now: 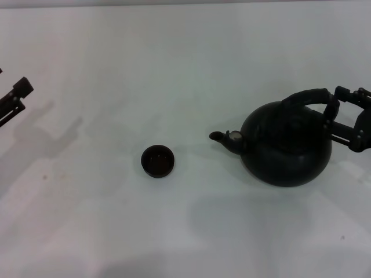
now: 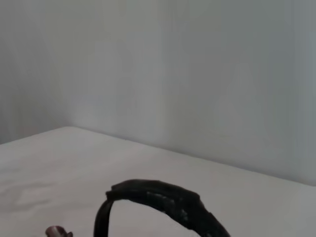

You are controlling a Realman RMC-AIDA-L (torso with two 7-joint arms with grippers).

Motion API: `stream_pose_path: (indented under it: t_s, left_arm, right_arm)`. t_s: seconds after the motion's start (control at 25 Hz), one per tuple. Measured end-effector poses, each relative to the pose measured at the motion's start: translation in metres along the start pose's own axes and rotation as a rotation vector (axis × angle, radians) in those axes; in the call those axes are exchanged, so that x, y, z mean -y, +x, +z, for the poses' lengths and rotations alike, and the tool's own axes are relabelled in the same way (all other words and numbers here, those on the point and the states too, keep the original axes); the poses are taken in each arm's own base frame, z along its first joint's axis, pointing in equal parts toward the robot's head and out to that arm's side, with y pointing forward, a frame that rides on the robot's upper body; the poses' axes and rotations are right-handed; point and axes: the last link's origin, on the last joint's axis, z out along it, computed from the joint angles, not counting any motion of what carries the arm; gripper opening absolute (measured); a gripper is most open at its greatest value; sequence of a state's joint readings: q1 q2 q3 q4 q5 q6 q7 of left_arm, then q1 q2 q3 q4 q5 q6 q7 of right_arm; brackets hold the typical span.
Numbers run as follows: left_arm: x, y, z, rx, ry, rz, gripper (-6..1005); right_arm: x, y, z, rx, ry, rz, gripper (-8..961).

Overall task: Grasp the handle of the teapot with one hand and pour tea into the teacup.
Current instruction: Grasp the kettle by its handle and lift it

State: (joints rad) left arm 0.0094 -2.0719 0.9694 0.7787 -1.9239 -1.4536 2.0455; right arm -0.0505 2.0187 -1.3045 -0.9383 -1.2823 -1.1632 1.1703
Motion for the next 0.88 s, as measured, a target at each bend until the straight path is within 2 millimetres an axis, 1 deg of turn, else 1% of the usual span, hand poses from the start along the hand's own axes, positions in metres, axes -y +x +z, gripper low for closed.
stream_pose_path:
  t_s: [0.04, 0.24, 0.44, 0.76, 0.88]
  left_arm:
    - [-0.0001, -0.0003, -0.0001, 0.000, 0.000, -0.002, 783]
    - [0.0005, -0.0004, 0.0017, 0.000, 0.001, -0.003, 785]
    - [0.0029, 0.0016, 0.0046, -0.007, 0.005, 0.001, 784]
    - [0.0041, 0.0017, 0.0078, -0.008, 0.002, 0.001, 784]
    - [0.0054, 0.0009, 0.0064, -0.008, 0.011, -0.002, 783]
  right_arm:
    - [0.0006, 0.0008, 0.0000, -0.002, 0.002, 0.005, 835]
    - [0.0032, 0.0038, -0.0055, -0.004, 0.023, 0.017, 760]
    - [0.0050, 0.0070, -0.0095, 0.006, 0.048, 0.044, 549]
    - [0.0043, 0.0066, -0.0044, 0.047, 0.050, 0.062, 366]
    - [0.0040, 0.0062, -0.0017, 0.054, 0.043, 0.072, 265]
